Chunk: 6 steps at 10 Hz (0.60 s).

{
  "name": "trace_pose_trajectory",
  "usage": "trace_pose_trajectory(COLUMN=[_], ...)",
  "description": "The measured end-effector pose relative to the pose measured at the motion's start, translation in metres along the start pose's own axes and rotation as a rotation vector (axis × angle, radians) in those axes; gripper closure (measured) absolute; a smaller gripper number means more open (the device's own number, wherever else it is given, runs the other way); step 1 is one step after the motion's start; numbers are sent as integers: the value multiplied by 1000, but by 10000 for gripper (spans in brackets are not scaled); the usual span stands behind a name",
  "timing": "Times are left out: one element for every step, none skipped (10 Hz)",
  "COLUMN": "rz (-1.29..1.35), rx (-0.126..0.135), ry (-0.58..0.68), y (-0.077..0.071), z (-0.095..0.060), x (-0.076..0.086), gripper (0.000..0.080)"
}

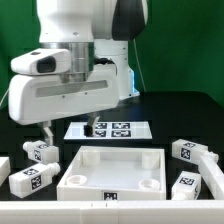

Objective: Assemble one leg

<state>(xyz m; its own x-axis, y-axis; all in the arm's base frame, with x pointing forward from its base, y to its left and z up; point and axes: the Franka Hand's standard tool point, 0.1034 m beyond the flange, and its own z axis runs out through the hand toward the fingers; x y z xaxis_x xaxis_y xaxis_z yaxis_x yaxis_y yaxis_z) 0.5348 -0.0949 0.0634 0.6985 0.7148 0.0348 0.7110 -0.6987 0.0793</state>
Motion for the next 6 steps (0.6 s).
trace_pose_trajectory(rz=[-42, -63, -51, -53, -33, -27], rx=[2, 3, 10, 10, 17, 34], ry=[-9, -12, -17, -17, -26, -59], y=[9, 16, 16, 15, 12, 4], z=[2, 2, 2, 2, 3, 3], x=[-16, -26, -28, -27, -25, -18], gripper=[151, 151, 151, 151, 151, 151])
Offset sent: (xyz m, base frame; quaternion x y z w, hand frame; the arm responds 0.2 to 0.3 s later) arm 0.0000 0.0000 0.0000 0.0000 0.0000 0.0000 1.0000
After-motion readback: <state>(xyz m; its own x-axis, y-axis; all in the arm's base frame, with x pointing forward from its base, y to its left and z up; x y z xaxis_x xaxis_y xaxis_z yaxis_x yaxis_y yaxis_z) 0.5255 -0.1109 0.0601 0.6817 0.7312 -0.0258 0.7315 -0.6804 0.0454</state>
